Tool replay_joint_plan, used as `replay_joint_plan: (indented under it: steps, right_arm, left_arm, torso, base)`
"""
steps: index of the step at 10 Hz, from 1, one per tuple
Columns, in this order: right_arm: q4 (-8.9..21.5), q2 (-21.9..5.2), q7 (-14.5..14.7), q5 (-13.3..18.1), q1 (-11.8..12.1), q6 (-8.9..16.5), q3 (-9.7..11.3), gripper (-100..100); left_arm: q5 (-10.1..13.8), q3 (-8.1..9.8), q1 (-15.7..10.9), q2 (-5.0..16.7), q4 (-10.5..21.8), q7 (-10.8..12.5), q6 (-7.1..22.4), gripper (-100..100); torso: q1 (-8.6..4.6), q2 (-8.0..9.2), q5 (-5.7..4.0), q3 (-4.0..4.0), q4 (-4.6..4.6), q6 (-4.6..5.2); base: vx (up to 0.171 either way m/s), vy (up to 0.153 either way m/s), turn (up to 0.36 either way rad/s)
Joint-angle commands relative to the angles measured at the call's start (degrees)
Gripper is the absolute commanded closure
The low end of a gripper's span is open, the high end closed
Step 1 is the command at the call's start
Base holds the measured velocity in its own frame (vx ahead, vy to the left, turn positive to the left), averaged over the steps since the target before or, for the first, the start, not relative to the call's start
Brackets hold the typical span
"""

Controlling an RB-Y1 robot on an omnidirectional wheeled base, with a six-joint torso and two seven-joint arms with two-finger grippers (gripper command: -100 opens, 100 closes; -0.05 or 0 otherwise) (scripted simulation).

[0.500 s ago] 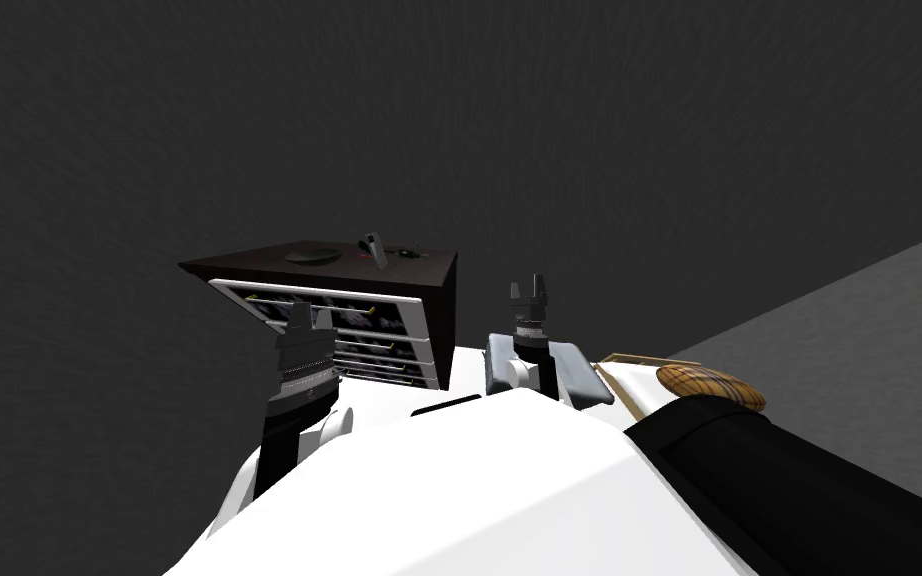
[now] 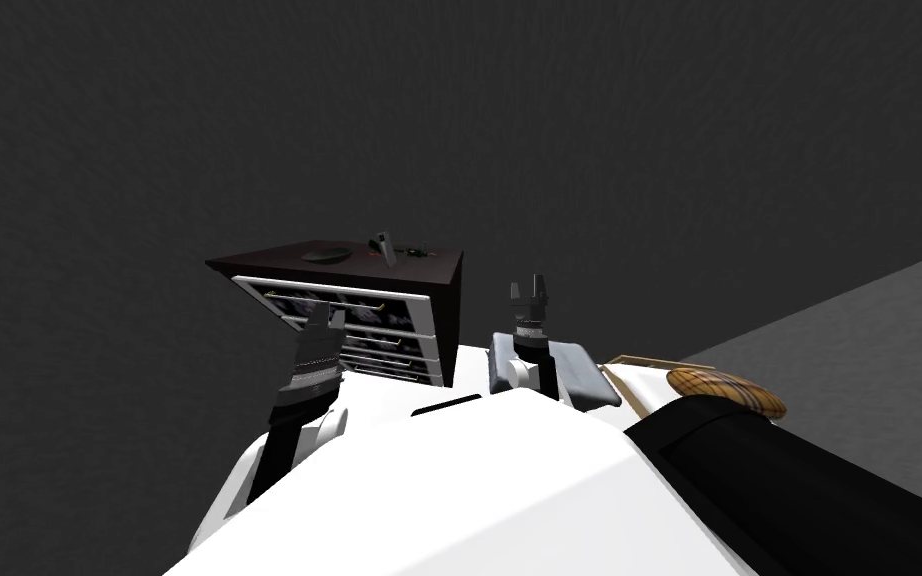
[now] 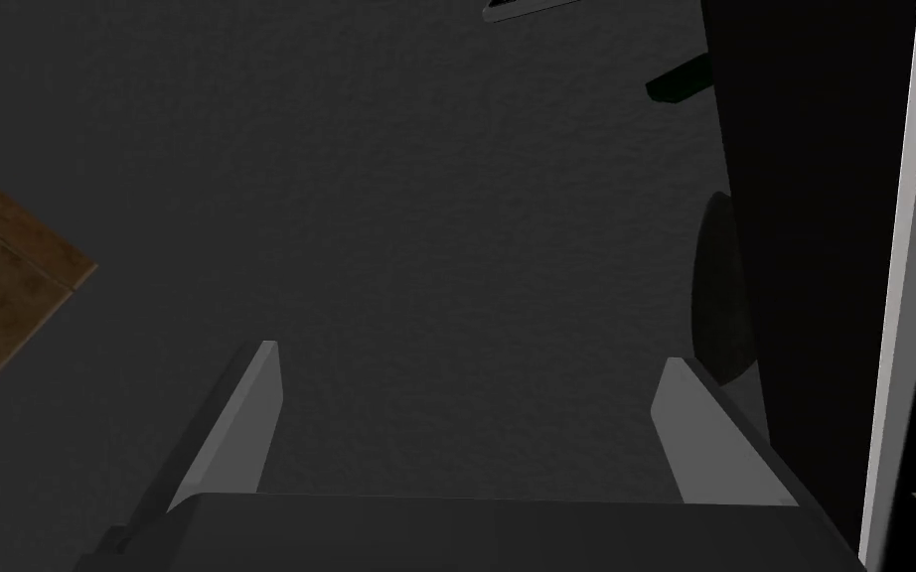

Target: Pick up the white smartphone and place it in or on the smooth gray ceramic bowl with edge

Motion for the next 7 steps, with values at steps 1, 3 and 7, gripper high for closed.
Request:
replay_joint_plan:
  steps: [1,3,7]
  right_arm:
    - [0.0,0.0,0.0,0.0,0.0,0.0,0.0,0]
    - [0.0,0.0,0.0,0.0,0.0,0.0,0.0,0]
    - [0.0,0.0,0.0,0.0,0.0,0.0,0.0,0]
  left_arm:
    - [0.0,0.04,-0.2,1.9,0.6,0.4,0.3,-100]
    - [-0.2,-0.04,-1.8,5.6,3.5,1.6,1.3,-100]
    - [-0.6,-0.16,-4.6,12.5,8.5,3.8,2.9,-100]
  torso:
    - [0.0,0.0,0.0,0.0,0.0,0.0]
    - [-0.17,-0.04,-0.04,-0.02,-0.01,0.0]
    - [-0.04,0.03,-0.01,0.02,0.01,0.0]
  base:
    - [-0.026,0.055,0.009]
    - [-0.022,0.06,0.077]
    - [-0.042,0.094,0.067]
